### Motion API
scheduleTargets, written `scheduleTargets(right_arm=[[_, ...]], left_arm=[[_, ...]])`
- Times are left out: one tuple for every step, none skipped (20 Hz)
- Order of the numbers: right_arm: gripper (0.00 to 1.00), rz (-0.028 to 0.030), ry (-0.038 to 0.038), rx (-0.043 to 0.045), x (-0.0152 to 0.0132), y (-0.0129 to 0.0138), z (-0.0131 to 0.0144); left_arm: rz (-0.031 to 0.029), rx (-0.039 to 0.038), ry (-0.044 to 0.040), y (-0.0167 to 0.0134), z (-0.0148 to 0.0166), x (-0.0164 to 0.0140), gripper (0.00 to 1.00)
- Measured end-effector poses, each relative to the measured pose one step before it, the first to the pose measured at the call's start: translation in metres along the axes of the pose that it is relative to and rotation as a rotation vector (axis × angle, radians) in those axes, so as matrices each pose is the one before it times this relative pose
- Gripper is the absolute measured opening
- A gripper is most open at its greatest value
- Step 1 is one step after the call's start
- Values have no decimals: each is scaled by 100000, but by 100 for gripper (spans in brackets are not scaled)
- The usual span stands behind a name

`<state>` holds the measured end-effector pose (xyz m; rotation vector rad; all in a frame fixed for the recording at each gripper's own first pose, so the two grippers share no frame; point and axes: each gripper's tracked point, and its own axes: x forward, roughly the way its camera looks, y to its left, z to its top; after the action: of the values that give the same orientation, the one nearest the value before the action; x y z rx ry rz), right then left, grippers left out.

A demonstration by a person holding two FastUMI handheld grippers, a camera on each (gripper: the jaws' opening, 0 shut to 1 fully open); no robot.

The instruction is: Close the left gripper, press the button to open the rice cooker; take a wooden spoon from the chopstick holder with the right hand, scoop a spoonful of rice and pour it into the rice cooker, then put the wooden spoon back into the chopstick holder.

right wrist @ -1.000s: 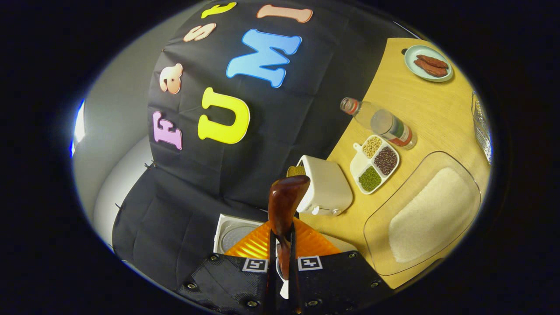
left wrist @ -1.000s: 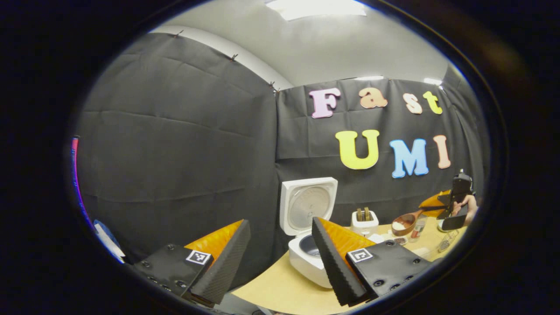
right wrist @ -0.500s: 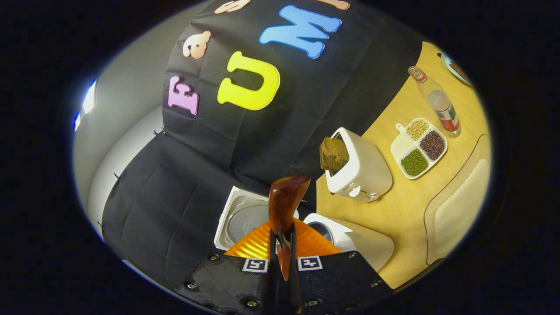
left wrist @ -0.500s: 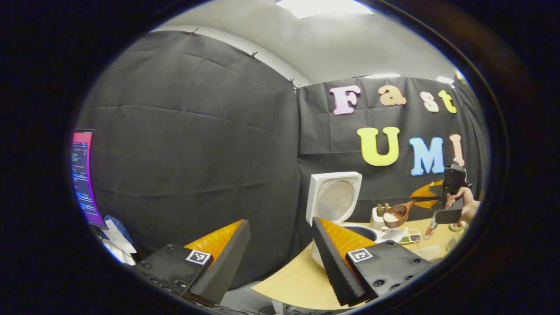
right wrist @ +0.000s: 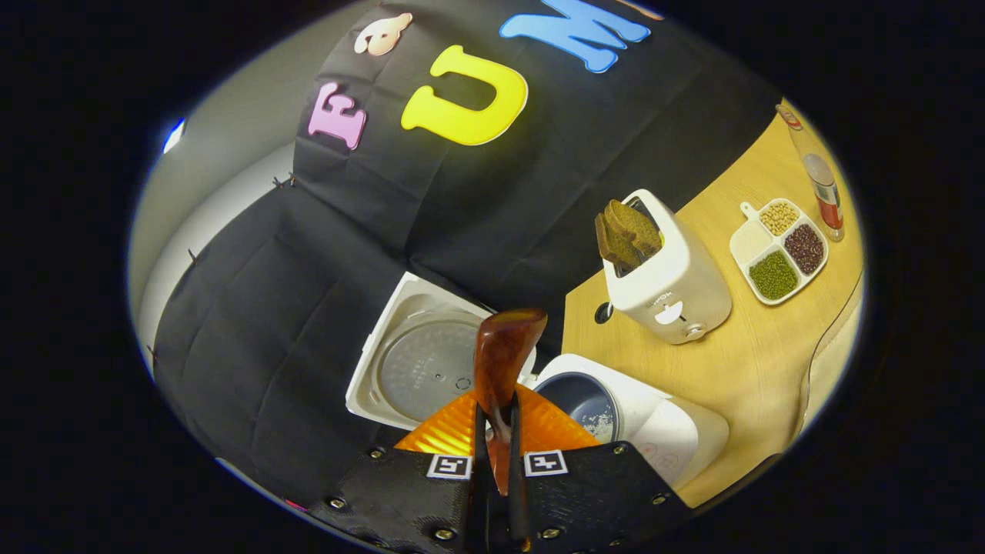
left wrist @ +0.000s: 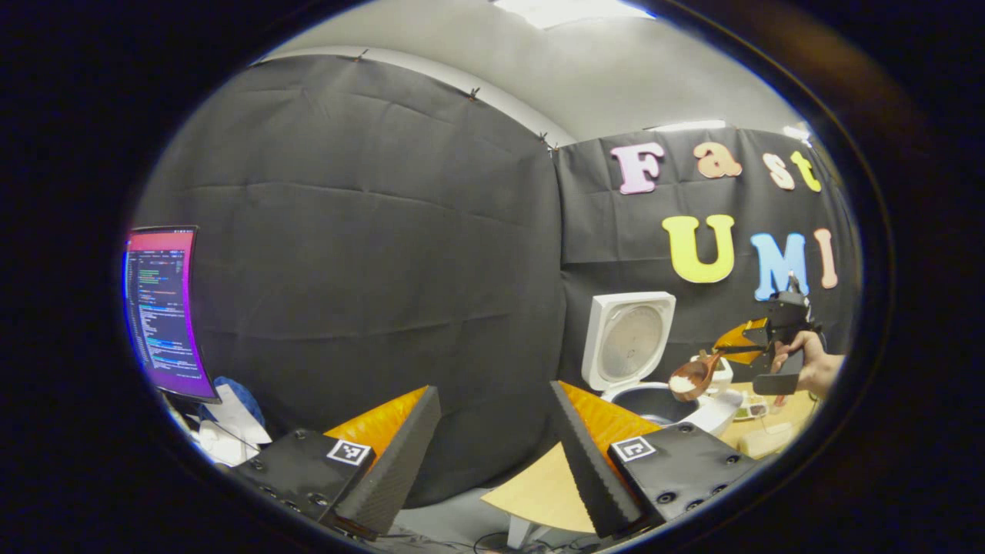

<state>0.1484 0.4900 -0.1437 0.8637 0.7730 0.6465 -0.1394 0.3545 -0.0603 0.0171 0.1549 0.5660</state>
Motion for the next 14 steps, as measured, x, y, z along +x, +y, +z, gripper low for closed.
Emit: scheduleTargets(right_arm=[[11,-1489,918,-3739,799,-233,-564],[10,-1321,857,-4339,712,-100,-441],[10,-1238,812,-4628,628,-127,-376],[10,-1114,890,-5101,556,41,-351],[10,-1593,876,-5342,365,-90,-457],[10,-1577,731,-5602,403,26,-350],[10,-1298,506,-5921,315,-65,-225],[10,-956,471,-6010,176,42,-159],[10,-625,277,-5922,110,326,-269],[11,-421,236,-5965,202,75,-345],[10,-267,-152,-5937,134,43,12],[11,-291,-117,-5992,46,80,23],[10,-278,77,-6167,17,253,107],[10,-876,107,-6195,-24,318,-122]], left_arm=[[783,-79,567,431,-174,-145,99],[636,-16,654,454,-439,-243,98],[910,200,626,470,-184,-180,98],[1019,265,274,218,-41,-139,98],[923,234,84,266,-232,-140,99],[738,10,275,242,-108,-168,98],[345,-125,475,106,-185,-70,98],[201,-235,382,94,-194,-84,98],[470,-146,500,62,-78,-47,98],[393,-191,405,199,-27,-116,99],[118,-417,109,17,-190,-67,98],[-34,-381,-60,-80,-7,62,98],[83,-179,34,15,-113,-47,98],[-1,-18,151,-70,-92,-44,98]])
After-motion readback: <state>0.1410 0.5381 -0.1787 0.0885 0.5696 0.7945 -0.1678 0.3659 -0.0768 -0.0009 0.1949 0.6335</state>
